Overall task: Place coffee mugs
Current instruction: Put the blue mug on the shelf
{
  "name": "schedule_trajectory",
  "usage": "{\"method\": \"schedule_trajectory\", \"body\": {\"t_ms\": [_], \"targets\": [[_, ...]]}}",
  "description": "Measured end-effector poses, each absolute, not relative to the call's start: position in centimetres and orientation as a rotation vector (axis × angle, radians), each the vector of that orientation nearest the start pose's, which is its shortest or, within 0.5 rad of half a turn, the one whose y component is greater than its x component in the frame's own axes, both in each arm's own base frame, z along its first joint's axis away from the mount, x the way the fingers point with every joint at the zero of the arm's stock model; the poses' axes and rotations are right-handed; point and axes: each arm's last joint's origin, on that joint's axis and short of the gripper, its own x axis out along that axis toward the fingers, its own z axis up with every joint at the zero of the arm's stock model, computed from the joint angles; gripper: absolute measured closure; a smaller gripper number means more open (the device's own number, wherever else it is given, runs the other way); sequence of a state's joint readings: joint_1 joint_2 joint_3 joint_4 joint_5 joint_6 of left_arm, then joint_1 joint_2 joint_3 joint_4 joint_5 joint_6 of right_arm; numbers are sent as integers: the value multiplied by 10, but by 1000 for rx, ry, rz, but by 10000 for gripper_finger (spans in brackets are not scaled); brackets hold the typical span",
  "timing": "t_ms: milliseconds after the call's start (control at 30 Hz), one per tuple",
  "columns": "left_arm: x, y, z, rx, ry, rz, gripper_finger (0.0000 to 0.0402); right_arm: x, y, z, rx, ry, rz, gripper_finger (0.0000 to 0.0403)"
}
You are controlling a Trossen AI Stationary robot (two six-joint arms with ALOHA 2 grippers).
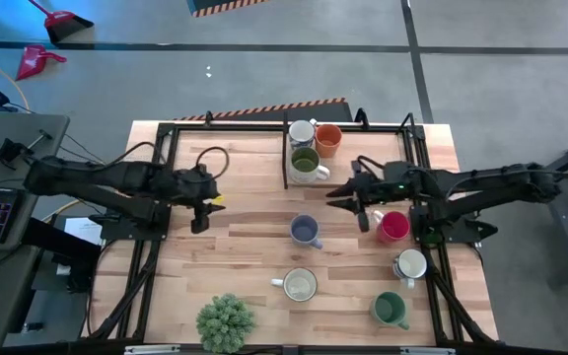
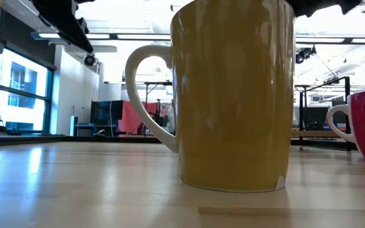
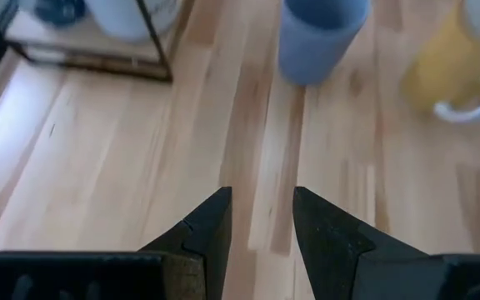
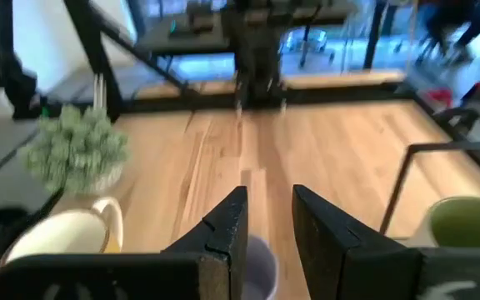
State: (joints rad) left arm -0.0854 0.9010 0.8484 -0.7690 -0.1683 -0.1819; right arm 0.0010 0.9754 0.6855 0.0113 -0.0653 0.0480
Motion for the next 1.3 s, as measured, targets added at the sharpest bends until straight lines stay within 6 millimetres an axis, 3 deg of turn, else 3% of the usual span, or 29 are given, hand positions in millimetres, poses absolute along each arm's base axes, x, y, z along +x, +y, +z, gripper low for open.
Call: {"method": "schedule_trajectory", "body": {"t_ms": [167,400,533,800,1300], "targets": [[166,-10,277,-87,658,137,286,244,3,292,63,464,74,324],[172,-10,270,-34,578,111,286,276,8,299,66,715,76,310],[177,-11,270,-1,560,103,286,297,9,299,64,773,77,293],[179,-11,266,31,589,96,286,324,9,267,66,903,68,284],[179,-10,265,56,598,90,286,346,6,232,8,972,8,284]]}}
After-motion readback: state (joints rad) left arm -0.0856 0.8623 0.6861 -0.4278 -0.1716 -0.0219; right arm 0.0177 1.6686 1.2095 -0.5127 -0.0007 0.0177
